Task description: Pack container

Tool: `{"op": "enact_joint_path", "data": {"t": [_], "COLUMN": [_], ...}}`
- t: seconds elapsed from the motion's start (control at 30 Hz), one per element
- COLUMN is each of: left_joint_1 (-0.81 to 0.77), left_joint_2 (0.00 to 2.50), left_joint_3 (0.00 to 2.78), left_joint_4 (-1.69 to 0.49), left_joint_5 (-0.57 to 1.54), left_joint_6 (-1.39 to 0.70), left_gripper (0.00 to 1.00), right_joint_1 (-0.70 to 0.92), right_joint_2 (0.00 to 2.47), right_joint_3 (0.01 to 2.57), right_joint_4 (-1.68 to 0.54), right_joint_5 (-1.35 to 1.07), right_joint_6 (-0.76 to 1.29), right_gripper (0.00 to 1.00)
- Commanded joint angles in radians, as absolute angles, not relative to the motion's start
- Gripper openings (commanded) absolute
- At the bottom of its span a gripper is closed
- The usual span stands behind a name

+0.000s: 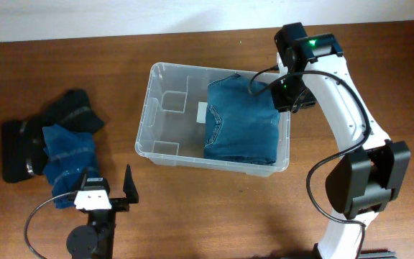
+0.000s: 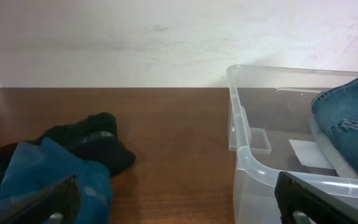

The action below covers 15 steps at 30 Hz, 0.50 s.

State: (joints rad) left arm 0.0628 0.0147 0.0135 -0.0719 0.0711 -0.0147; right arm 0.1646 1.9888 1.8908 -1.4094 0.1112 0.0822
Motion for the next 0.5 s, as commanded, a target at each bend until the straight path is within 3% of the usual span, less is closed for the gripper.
{"op": "enact_joint_path", "data": {"t": [0.0, 0.1, 0.47], "left_joint_1": [0.059, 0.059, 0.059], "left_joint_2": [0.007, 0.007, 0.007], "left_joint_3": [0.009, 0.009, 0.009], "left_joint_4": [-0.076, -0.076, -0.076], "left_joint_5": [0.064, 0.064, 0.064], "left_joint_6": [0.005, 0.005, 0.005], "left_gripper": [0.99, 0.99, 0.99], "right_joint_1": [0.16, 0.16, 0.16], "right_joint_2": [2.006, 2.006, 2.006], "right_joint_3": [1.892, 1.86, 1.77], "right_joint_4": [-1.396, -1.371, -1.274], "right_joint_5": [0.135, 0.132, 0.131], "right_joint_6": [0.096, 0.113, 0.113], "right_gripper": [0.38, 0.38, 0.04]}}
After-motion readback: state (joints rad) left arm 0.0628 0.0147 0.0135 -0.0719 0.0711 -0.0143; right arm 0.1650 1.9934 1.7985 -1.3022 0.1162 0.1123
